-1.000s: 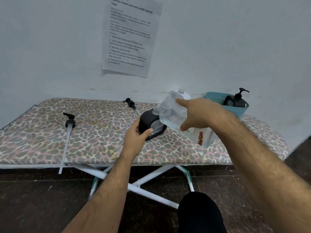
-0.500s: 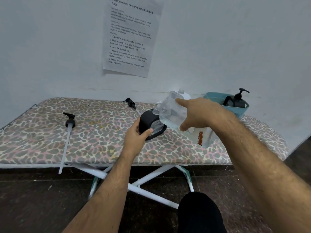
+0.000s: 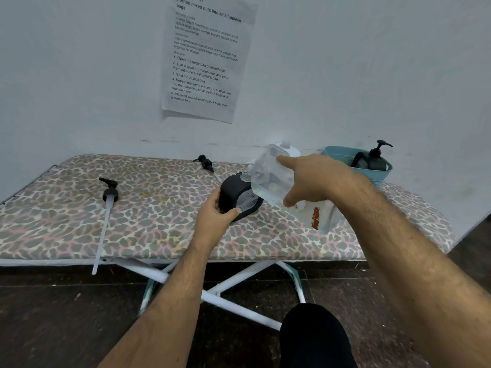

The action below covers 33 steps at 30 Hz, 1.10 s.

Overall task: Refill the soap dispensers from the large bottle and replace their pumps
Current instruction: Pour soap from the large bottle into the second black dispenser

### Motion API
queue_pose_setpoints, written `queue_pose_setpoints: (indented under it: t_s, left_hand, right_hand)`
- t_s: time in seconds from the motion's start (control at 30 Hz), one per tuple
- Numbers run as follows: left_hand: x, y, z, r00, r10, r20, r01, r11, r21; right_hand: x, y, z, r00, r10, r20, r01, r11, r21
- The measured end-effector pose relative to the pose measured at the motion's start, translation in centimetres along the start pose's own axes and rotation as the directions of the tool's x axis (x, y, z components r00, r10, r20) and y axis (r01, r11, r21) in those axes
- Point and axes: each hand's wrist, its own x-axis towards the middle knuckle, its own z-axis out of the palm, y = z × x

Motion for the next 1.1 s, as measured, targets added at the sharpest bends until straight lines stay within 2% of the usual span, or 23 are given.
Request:
queue_pose_setpoints:
  t_s: [1.1]
  left_hand:
    - [0.08, -0.05, 0.10, 1.000, -0.019, -0.013, 0.020, 0.999, 0.039]
  right_hand:
    - [-0.03, -0.06, -0.08, 1.000, 0.007, 0.009, -0.007, 1.000, 0.000]
